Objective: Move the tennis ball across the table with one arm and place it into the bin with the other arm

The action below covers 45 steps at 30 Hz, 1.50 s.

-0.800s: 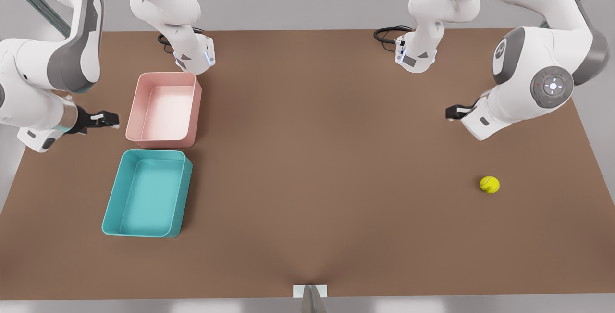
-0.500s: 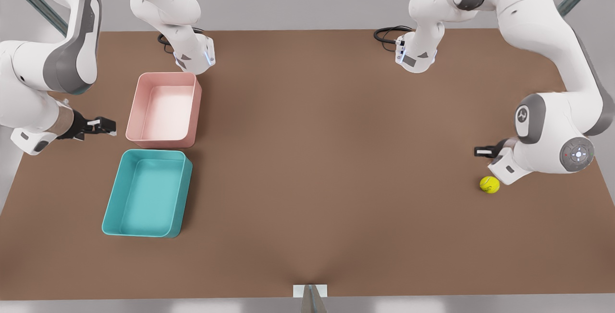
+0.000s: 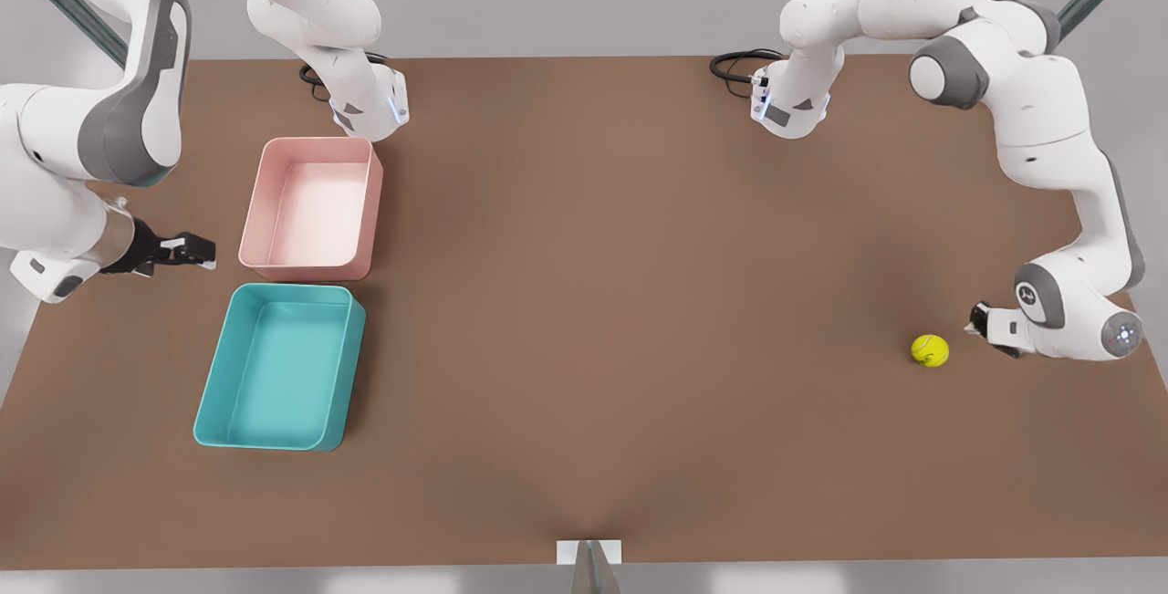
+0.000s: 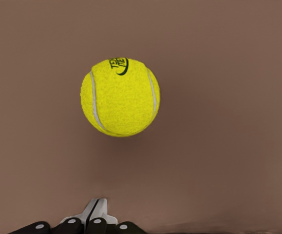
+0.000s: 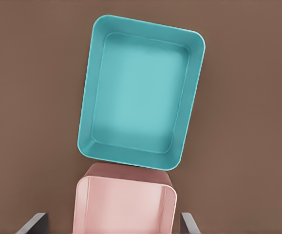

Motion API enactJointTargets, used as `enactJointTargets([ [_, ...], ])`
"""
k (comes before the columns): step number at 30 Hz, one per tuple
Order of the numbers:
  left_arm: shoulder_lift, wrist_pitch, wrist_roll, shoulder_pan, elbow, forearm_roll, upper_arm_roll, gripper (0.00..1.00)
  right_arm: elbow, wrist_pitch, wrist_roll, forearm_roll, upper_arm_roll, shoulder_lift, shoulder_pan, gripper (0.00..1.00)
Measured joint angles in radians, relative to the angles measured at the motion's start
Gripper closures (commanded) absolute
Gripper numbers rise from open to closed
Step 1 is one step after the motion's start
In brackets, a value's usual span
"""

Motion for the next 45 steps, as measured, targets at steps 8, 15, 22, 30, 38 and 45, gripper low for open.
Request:
enactJointTargets([
  [8, -0.006, 0.18, 0.295, -0.035, -0.091, 0.015, 0.0, 0.79, 0.005, 0.001, 0.009, 0.0, 0.003, 0.005, 0.011, 0.0],
  [15, -0.01, 0.242, 0.409, -0.082, -0.127, 0.012, -0.005, 0.79, 0.008, 0.001, 0.015, 0.001, 0.003, 0.013, 0.011, 0.0],
  [22, -0.099, 0.177, 0.223, -0.129, -0.147, 0.009, -0.334, 0.79, 0.009, 0.001, 0.019, 0.001, 0.003, 0.017, 0.012, 0.0],
  [30, -0.383, -0.13, -0.159, -0.362, 0.076, 0.009, -0.249, 0.79, 0.01, 0.001, 0.022, 0.0, 0.003, 0.02, 0.011, 0.0],
  [38, -0.516, -0.639, -0.665, -0.467, 0.275, -0.071, -0.187, 0.0, 0.01, 0.001, 0.024, 0.001, 0.003, 0.021, 0.011, 0.0],
  [45, -0.499, -0.774, -1.034, -0.444, 0.279, -0.094, -0.188, 0.0, 0.142, 0.08, 0.049, 0.001, 0.012, 0.355, 0.277, 0.0],
])
